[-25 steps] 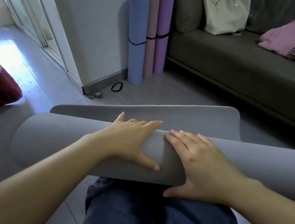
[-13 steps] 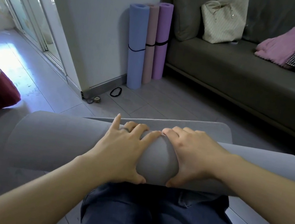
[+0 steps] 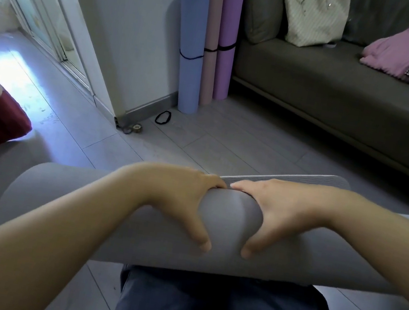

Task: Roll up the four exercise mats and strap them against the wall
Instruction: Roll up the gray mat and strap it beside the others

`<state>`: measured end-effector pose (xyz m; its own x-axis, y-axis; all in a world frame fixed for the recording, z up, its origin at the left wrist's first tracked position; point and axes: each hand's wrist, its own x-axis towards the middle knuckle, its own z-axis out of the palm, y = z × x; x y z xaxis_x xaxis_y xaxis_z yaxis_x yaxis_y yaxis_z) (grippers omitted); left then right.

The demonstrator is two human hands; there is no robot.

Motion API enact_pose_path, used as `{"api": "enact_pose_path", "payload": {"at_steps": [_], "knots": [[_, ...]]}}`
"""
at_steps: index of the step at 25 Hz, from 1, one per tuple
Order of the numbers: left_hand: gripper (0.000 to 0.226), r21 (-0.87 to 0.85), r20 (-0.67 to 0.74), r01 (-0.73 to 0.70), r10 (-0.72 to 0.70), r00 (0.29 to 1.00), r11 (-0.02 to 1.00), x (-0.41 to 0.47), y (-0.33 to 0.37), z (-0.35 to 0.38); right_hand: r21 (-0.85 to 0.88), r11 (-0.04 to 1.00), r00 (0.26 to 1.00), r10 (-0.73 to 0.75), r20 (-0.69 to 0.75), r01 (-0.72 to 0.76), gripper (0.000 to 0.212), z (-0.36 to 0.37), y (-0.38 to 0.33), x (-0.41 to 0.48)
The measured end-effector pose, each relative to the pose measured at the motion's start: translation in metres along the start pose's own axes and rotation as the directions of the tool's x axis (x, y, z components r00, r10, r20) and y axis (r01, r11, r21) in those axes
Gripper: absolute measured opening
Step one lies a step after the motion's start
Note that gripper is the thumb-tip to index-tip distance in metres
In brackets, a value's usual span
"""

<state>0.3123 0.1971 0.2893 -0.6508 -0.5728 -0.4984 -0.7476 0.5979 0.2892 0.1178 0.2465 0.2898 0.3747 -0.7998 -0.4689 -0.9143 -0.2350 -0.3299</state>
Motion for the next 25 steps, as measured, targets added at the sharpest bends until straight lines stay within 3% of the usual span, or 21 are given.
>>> {"api": "enact_pose_path", "payload": {"at_steps": [3, 6, 8, 10, 12, 13, 14, 15, 16, 17, 18, 20, 21, 22, 25], "knots": [[0.083, -0.065, 0.174, 0.050, -0.038, 0.984, 0.997, 0.020, -0.012, -0.019, -0.240, 0.971, 0.982, -0.051, -0.179, 0.007, 0.120, 0.015, -0.008, -0.011], [0.077, -0.016, 0.164, 0.053, -0.050, 0.985, 0.998, 0.023, -0.014, -0.022, -0.415, 0.909, 0.974, -0.050, -0.220, -0.047, 0.135, 0.039, -0.012, -0.005], [0.072, 0.118, -0.062, 0.083, -0.076, 0.995, 0.990, 0.019, -0.012, -0.016, -0.367, 0.926, 0.972, -0.008, -0.236, -0.082, 0.131, 0.034, -0.006, 0.012], [0.056, 0.219, -0.442, 0.104, 0.004, 0.897, 0.970, 0.007, -0.004, 0.002, -0.238, 0.968, 0.979, 0.025, -0.203, -0.074, 0.122, 0.015, 0.003, 0.031], [0.032, 0.008, -0.663, -0.024, 0.023, 0.748, 1.000, -0.008, 0.007, 0.032, -0.105, 0.993, 0.994, 0.033, -0.103, -0.044, 0.113, 0.000, 0.012, 0.045], [0.017, -0.201, -0.667, -0.092, -0.067, 0.742, 0.975, -0.017, 0.009, 0.047, -0.058, 0.998, 0.997, 0.031, -0.067, -0.035, 0.109, -0.005, 0.016, 0.052], [0.006, -0.424, -0.579, -0.116, -0.170, 0.797, 0.898, -0.023, 0.010, 0.060, -0.017, 0.999, 0.999, 0.032, -0.041, -0.033, 0.106, -0.008, 0.019, 0.057], [0.004, -0.618, -0.406, -0.081, -0.229, 0.885, 0.782, -0.028, 0.011, 0.072, 0.018, 0.999, 0.999, 0.034, -0.017, -0.034, 0.106, -0.010, 0.021, 0.061], [0.006, -0.776, -0.197, -0.001, -0.241, 0.950, 0.631, -0.031, 0.012, 0.082, 0.052, 0.998, 0.999, 0.042, 0.003, -0.042, 0.106, -0.012, 0.023, 0.063], [0.009, -0.893, -0.013, 0.094, -0.234, 0.972, 0.439, -0.033, 0.011, 0.090, 0.072, 0.996, 0.999, 0.044, 0.015, -0.045, 0.106, -0.013, 0.022, 0.065], [0.016, -0.965, 0.105, 0.154, -0.222, 0.969, 0.214, -0.030, 0.011, 0.095, 0.086, 0.995, 0.999, 0.040, 0.020, -0.042, 0.105, -0.013, 0.022, 0.066], [0.034, -0.961, 0.189, 0.133, -0.226, 0.955, -0.242, -0.018, 0.011, 0.098, 0.090, 0.995, 0.999, 0.040, 0.003, -0.040, 0.104, -0.011, 0.024, 0.067], [0.042, -0.917, 0.197, 0.088, -0.249, 0.948, -0.389, -0.010, 0.010, 0.098, 0.088, 0.995, 0.999, 0.043, -0.014, -0.041, 0.104, -0.011, 0.024, 0.066], [0.048, -0.885, 0.188, 0.037, -0.284, 0.940, -0.464, -0.001, 0.010, 0.099, 0.085, 0.995, 0.998, 0.051, -0.037, -0.048, 0.103, -0.010, 0.026, 0.065], [0.038, -0.863, 0.080, -0.140, -0.405, 0.911, -0.485, 0.024, 0.012, 0.091, 0.126, 0.990, 0.987, 0.085, -0.133, -0.069, 0.099, -0.016, 0.034, 0.056]]}}
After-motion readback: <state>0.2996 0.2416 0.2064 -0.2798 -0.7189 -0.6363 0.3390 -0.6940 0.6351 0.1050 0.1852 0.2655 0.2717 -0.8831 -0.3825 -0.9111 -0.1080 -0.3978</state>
